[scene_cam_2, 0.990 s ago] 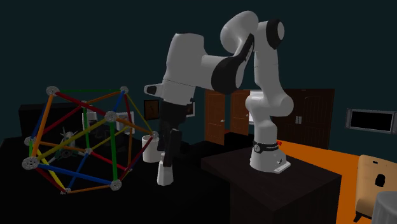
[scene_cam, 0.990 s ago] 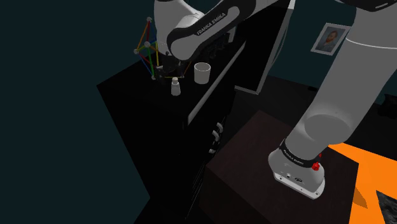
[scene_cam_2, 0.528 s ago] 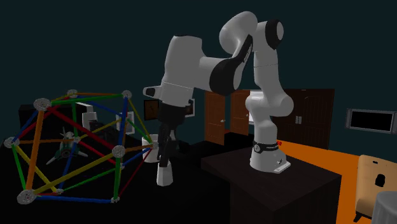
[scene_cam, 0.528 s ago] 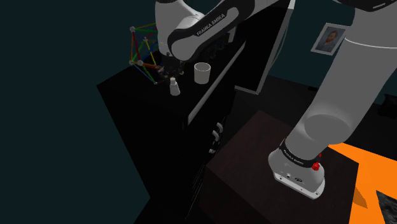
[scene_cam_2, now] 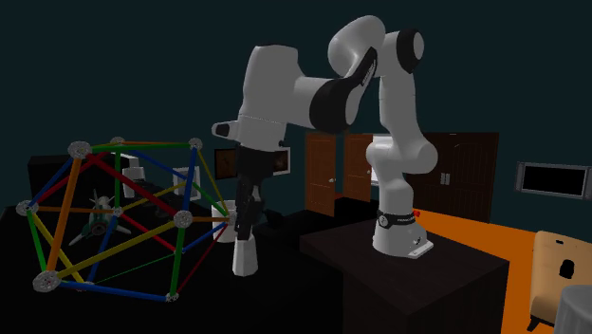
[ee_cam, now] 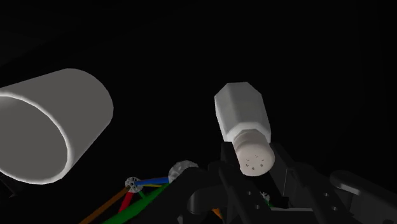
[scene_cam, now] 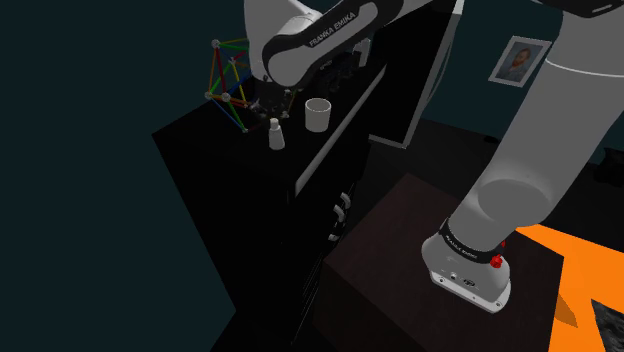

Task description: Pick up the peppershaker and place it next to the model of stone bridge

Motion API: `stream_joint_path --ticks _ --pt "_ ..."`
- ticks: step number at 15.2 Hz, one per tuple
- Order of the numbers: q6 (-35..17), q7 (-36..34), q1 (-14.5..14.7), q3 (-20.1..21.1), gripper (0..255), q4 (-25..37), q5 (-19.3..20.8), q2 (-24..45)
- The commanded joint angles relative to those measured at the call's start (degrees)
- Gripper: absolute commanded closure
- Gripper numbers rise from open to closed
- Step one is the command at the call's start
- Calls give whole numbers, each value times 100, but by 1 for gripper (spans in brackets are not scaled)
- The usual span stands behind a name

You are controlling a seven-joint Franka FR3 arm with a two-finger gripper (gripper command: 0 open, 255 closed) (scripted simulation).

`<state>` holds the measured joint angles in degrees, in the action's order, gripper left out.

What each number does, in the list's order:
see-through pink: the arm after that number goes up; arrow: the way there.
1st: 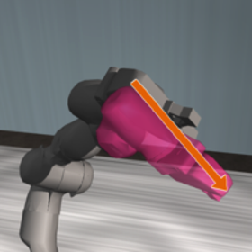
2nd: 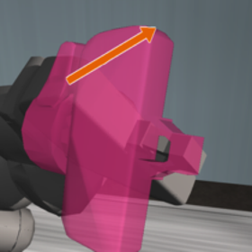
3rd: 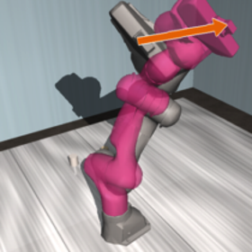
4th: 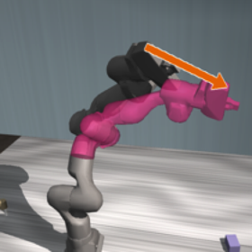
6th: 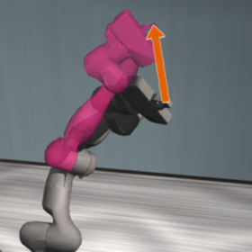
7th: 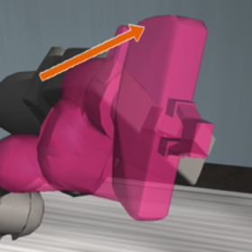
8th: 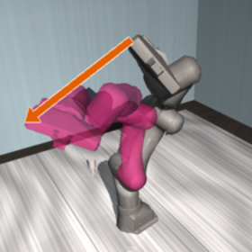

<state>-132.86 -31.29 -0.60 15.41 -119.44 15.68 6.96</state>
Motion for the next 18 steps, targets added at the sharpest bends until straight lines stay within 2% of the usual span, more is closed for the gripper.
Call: stream_joint_path --ticks 1,18 --pt "129 68 -12 4 255 60 -58 -71" --pt "1316 449 -22 41 255 830 -409 -544"
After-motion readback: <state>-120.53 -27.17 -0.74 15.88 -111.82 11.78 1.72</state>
